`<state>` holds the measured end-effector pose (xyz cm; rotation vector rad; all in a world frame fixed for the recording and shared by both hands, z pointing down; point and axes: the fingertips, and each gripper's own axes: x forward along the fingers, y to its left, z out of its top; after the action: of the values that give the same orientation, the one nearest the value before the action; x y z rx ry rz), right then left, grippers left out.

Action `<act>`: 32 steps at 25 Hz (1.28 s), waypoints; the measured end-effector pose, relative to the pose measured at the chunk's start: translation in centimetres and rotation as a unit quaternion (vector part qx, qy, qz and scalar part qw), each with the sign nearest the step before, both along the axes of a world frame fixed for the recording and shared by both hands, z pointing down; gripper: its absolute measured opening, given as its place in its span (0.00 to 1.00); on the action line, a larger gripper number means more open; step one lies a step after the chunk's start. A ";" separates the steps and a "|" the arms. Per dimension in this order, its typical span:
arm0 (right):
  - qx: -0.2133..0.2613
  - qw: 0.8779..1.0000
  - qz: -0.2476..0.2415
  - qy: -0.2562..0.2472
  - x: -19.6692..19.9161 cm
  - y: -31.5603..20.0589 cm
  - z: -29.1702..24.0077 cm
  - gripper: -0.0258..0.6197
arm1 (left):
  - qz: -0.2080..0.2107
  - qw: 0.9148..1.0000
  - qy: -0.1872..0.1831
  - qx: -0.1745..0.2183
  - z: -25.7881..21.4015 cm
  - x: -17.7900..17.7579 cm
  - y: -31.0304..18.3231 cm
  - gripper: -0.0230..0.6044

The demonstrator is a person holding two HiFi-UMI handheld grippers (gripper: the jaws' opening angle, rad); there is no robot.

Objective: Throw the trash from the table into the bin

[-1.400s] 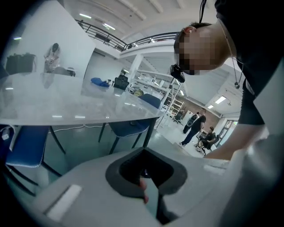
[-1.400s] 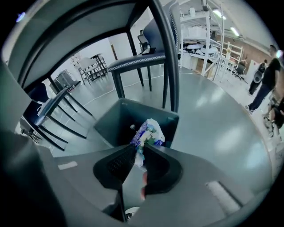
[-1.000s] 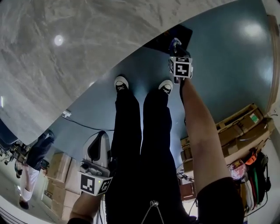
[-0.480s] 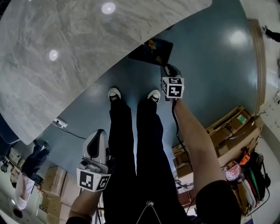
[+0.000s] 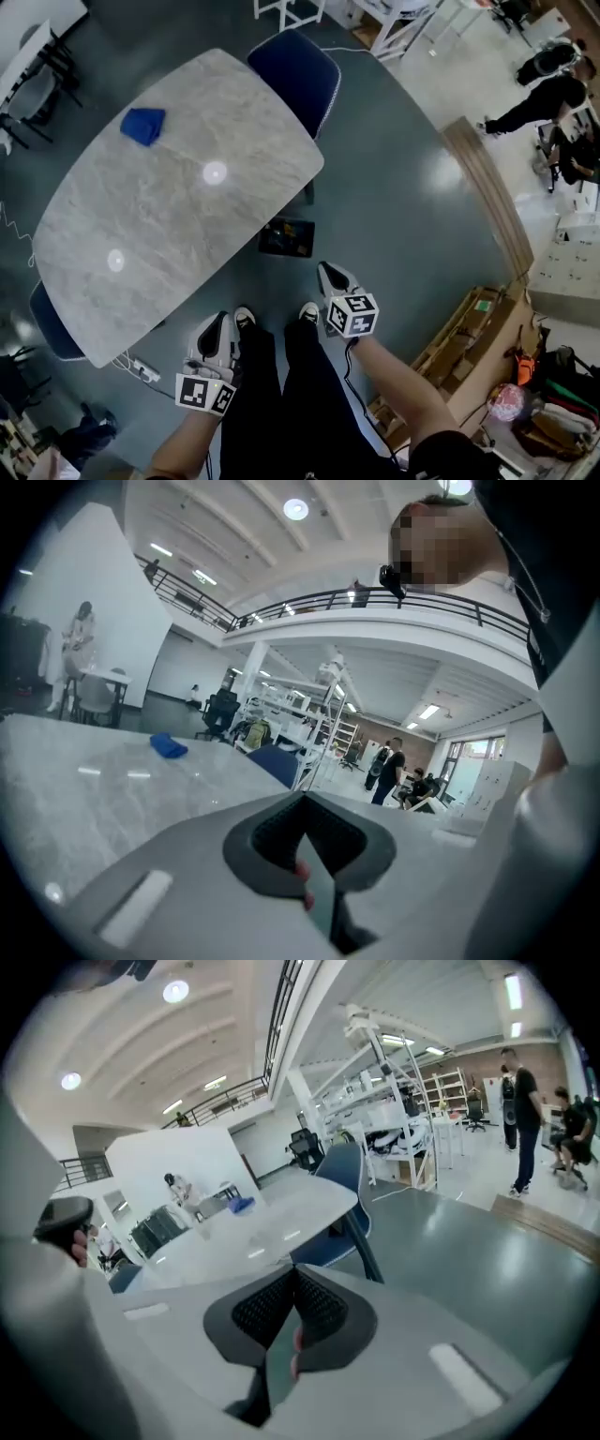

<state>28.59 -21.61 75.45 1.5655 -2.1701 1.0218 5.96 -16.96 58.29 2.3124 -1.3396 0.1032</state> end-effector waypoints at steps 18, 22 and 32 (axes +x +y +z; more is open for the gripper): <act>0.117 0.992 0.024 -0.032 -0.8 9.1 -31.4 0.08 | 0.122 0.981 0.013 0.151 -21.1 7.4 3.6 0.04; 0.154 0.987 0.032 -0.038 -2.8 10.0 -33.5 0.08 | 0.133 0.979 0.020 0.155 -22.1 7.9 4.1 0.04; 0.212 0.977 0.027 -0.011 -3.9 10.8 -35.9 0.08 | 0.167 0.971 0.029 0.170 -23.0 10.6 5.3 0.04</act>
<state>24.65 -10.83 39.52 1.8031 -2.4930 0.6135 16.54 -11.70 35.30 2.7919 -0.9871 -0.0963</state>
